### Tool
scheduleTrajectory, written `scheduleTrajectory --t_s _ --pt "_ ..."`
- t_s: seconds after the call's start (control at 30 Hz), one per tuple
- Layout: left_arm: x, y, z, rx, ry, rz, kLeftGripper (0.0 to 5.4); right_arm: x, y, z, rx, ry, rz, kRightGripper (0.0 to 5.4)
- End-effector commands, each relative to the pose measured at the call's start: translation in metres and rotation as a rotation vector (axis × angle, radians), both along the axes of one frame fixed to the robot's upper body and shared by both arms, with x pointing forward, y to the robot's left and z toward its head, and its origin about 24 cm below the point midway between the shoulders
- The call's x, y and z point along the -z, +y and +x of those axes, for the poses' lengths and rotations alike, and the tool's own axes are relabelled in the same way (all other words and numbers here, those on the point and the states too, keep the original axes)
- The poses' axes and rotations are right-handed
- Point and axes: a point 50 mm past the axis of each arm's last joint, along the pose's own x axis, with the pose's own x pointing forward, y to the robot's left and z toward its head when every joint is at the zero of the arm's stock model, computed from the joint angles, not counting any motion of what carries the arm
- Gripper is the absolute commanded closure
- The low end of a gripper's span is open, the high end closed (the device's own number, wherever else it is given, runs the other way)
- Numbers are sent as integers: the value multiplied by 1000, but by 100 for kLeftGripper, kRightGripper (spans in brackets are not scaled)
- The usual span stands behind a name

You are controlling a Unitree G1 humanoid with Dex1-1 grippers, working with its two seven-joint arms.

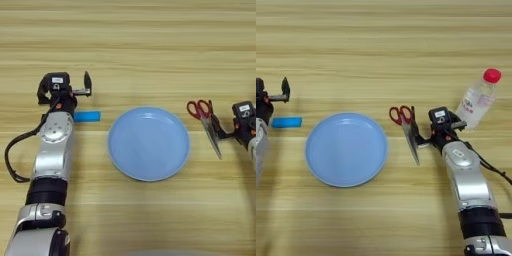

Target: Move the objects on the table

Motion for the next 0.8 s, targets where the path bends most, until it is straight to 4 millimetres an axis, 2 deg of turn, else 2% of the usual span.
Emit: scheduleTrajectory --t_s 0.03,0.8 --pt "-1 1 -1 -7 -3 -8 4 3 -1 1 1 25 -25 0" --pt "10 15 -5 -66 71 59 4 21 7 -4 -24 113 -86 0"
